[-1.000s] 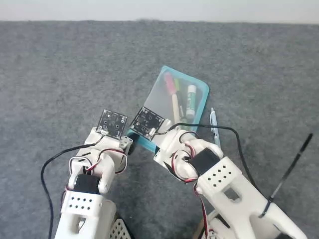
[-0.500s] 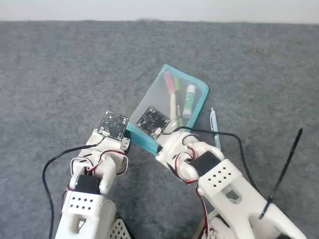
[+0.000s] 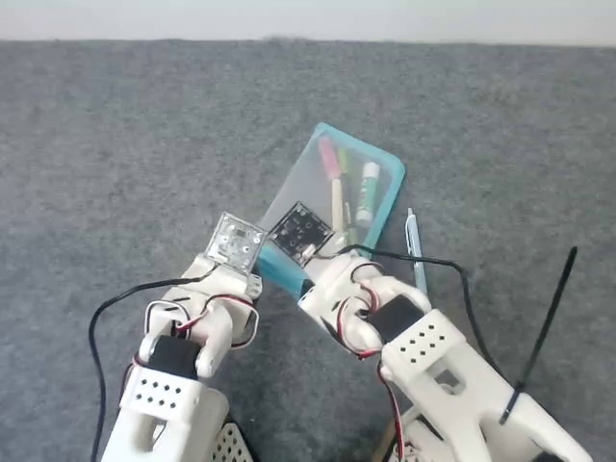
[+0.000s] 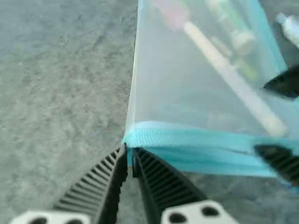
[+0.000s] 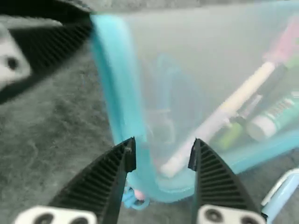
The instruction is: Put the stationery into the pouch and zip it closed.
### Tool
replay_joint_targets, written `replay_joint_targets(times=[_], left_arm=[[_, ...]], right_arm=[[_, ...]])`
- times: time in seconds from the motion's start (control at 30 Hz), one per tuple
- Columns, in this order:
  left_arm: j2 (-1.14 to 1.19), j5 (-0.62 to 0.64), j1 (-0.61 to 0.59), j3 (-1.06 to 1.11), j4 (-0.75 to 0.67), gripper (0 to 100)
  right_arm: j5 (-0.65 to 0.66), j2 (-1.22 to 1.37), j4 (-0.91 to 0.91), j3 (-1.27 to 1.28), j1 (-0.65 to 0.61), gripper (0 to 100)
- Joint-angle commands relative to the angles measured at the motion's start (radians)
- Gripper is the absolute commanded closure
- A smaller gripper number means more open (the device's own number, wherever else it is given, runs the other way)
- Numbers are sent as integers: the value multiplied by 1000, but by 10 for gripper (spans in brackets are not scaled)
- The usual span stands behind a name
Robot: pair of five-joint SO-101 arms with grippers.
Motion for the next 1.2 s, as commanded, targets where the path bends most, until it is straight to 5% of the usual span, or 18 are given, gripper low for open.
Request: replay_joint_targets(times=[0.0, 0.63, 1.17], left_arm=[[2, 28, 28, -73, 8, 989], [2, 29, 35, -117, 68, 989], [2, 28, 35, -122, 77, 989]], right_arm=[[-11, -36, -51, 3, -15, 806], [-5, -36, -424, 192, 4, 808], [-3, -38, -441, 181, 131, 809]])
